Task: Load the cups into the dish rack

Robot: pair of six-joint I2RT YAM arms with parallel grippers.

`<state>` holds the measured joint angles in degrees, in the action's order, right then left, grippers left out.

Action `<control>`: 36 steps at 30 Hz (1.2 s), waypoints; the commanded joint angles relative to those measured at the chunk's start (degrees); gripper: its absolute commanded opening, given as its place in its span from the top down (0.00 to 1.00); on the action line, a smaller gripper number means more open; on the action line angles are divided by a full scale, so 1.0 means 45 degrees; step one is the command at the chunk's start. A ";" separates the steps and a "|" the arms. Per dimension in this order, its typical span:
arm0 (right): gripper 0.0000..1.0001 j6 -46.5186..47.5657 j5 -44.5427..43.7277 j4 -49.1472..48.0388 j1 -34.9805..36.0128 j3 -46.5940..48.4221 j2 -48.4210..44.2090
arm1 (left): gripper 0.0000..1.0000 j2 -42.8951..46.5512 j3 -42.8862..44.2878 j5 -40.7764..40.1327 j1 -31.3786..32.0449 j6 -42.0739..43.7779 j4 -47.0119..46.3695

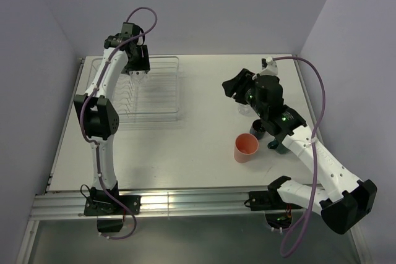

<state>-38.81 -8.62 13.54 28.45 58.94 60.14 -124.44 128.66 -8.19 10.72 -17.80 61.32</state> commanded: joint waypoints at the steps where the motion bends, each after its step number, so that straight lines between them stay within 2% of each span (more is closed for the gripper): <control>1: 0.38 0.0362 -0.0310 0.0077 -0.0072 0.0204 -0.0434 | 1.00 -0.0470 0.0978 -0.0973 0.0020 0.0343 0.0631; 19: 0.38 0.0401 -0.0389 0.0116 -0.0071 0.0028 -0.0552 | 1.00 -0.1877 0.1350 -0.1091 0.0000 0.0440 0.0143; 24: 0.38 0.0401 -0.0408 0.0058 -0.0072 -0.0050 -0.0532 | 0.96 -0.1858 0.1155 -0.0974 0.0000 0.0382 -0.0111; 29: 0.38 0.0440 -0.0447 0.0057 -0.0072 -0.0050 -0.0474 | 0.77 -0.1936 0.1019 -0.0935 0.0020 0.0362 -0.0286; 30: 0.38 0.0440 -0.0447 0.0038 -0.0072 -0.0050 -0.0454 | 0.68 -0.1917 0.0999 -0.0916 0.0020 0.0362 -0.0325; 33: 0.38 0.0460 -0.0447 0.0057 -0.0091 0.0008 -0.0415 | 0.54 -0.1858 0.0882 -0.0778 0.0020 0.0343 -0.0482; 36: 0.38 0.0440 -0.0408 0.0077 -0.0072 0.0086 -0.0357 | 0.46 -0.1877 0.0823 -0.0759 0.0001 0.0362 -0.0599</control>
<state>-37.76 -9.43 14.81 28.45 58.70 59.16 -133.25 132.03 -11.81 10.70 -16.62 60.97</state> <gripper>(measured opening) 0.622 0.722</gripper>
